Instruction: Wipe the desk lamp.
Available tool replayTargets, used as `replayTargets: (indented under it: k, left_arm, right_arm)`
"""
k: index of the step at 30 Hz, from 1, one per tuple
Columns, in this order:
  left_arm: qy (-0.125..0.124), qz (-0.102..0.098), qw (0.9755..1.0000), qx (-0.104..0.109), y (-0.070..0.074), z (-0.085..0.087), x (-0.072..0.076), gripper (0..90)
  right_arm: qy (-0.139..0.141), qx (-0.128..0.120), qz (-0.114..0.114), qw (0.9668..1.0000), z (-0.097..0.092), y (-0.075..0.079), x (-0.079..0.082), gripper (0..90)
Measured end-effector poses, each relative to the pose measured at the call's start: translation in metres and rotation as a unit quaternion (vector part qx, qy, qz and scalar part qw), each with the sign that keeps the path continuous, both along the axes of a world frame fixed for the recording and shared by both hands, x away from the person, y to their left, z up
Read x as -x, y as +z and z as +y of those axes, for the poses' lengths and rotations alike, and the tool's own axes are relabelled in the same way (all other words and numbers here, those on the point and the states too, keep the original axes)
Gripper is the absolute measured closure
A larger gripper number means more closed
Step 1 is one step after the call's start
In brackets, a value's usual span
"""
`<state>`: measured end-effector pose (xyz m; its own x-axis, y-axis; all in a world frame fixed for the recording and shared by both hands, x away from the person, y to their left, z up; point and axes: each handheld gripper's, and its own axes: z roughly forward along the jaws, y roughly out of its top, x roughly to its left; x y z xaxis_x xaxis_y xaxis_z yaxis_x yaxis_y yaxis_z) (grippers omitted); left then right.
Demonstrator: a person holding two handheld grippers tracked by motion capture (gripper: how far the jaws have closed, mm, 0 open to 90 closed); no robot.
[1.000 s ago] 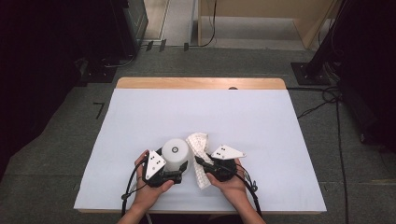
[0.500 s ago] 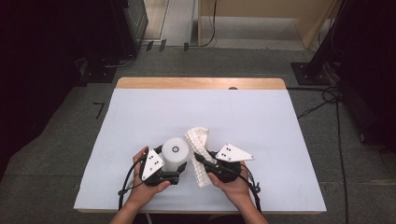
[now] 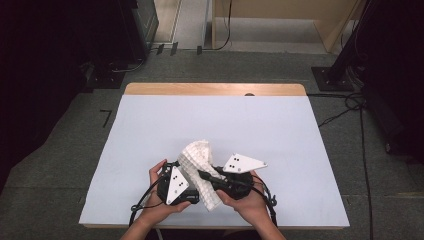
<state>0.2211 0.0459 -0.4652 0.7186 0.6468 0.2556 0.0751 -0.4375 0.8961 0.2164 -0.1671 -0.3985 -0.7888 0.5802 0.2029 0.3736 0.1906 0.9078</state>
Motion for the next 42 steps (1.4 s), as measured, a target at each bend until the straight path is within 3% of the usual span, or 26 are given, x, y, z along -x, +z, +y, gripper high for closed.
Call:
replayTargets:
  k: [3,6,13,15,19,22,25,30,34,42]
  left_arm:
    - [0.003,0.001,1.0,0.008,0.001,0.004,-0.002,8.9]
    - [0.005,0.001,1.0,0.008,0.002,0.004,-0.003,8.9]
    - [-0.002,-0.002,1.0,-0.003,-0.001,-0.003,0.0,8.9]
    - [-0.002,-0.003,1.0,-0.006,-0.001,-0.003,0.0,8.9]
    - [0.002,-0.002,1.0,-0.003,-0.001,-0.001,-0.002,8.9]
    - [0.006,0.009,0.9997,0.023,0.0,0.003,-0.006,8.9]
    - [0.028,0.017,0.998,0.053,0.0,0.009,-0.015,8.9]
    - [0.067,0.04,0.9916,0.103,-0.006,0.02,-0.031,8.9]
    - [0.095,0.047,0.9882,0.111,-0.012,0.022,-0.037,8.9]
    - [0.099,0.056,0.9868,0.115,-0.015,0.022,-0.037,8.2]
  right_arm:
    - [-0.054,0.024,-0.003,0.9982,-0.009,-0.001,-0.005,77.0]
    - [-0.072,0.01,0.011,0.9973,-0.018,-0.002,-0.009,77.0]
    - [0.0,-0.002,0.015,0.9999,0.005,0.0,0.001,76.9]
    - [-0.001,0.01,0.013,0.9999,0.009,0.0,0.003,77.0]
    - [-0.046,0.022,0.013,0.9986,-0.002,-0.004,-0.006,77.1]
    - [-0.083,0.014,0.022,0.9962,-0.017,-0.009,-0.015,77.1]
    - [-0.101,-0.011,0.028,0.9944,-0.028,-0.013,-0.02,77.0]
    - [-0.126,-0.007,0.019,0.9918,-0.036,-0.02,-0.024,76.8]
    - [-0.151,0.017,0.008,0.9883,-0.04,-0.027,-0.028,76.7]
    - [-0.177,0.035,0.009,0.9835,-0.047,-0.04,-0.035,76.7]
